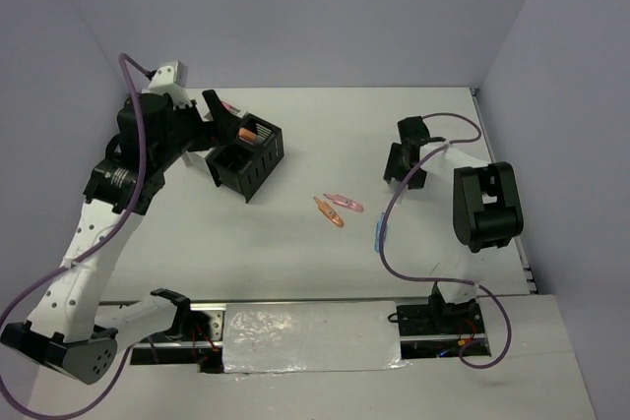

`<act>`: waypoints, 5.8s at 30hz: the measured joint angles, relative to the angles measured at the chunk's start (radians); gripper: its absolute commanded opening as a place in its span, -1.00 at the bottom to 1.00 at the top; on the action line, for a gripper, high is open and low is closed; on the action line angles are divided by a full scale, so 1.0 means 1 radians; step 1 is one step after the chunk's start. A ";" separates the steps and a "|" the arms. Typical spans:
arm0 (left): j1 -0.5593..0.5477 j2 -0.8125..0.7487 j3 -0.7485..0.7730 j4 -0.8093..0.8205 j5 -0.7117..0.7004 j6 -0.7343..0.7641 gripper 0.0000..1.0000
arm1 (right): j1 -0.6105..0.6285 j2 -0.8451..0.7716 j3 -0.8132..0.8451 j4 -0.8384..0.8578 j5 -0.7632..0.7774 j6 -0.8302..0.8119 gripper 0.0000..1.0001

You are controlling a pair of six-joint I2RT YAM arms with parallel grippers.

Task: Sort the stationery into containers
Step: Pick up the pen from the center of the board, then place the pen in the storage box, then pick up the pen from the center of the board.

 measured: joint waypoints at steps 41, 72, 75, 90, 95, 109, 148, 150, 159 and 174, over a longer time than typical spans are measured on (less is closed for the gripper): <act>-0.289 0.251 -0.119 0.334 0.408 -0.177 0.10 | 0.627 -0.812 -0.233 0.275 -0.289 -0.436 -0.91; -0.285 0.314 0.098 0.172 0.026 -0.116 -1.00 | 0.549 -0.835 -0.269 0.320 -0.119 -0.345 0.71; -0.208 0.404 0.211 0.142 -0.090 -0.099 -1.00 | 0.521 -0.895 -0.290 0.295 -0.086 -0.319 0.71; -0.001 0.776 0.409 0.055 -0.215 -0.035 -0.83 | 0.517 -1.030 -0.310 0.199 -0.040 -0.269 0.75; -0.002 0.776 0.396 0.061 -0.222 -0.024 0.77 | 0.517 -1.022 -0.319 0.193 -0.040 -0.259 0.76; -0.002 0.618 0.319 -0.043 -0.270 -0.036 0.99 | 0.482 -0.820 -0.319 0.117 0.011 -0.116 0.80; -0.002 -0.124 -0.393 -0.050 -0.030 0.051 0.99 | 0.453 -0.490 -0.549 0.076 0.145 0.278 -0.06; -0.002 -0.122 -0.393 -0.049 -0.023 0.050 0.99 | 0.472 -0.470 -0.534 0.061 0.171 0.271 -0.46; -0.023 -0.117 -0.590 0.179 0.230 -0.074 0.99 | 0.547 -0.486 -0.518 0.061 0.145 0.248 -0.78; -0.412 0.053 -0.615 0.655 0.404 -0.330 0.90 | 0.829 -0.960 -0.450 0.178 0.024 0.105 -0.79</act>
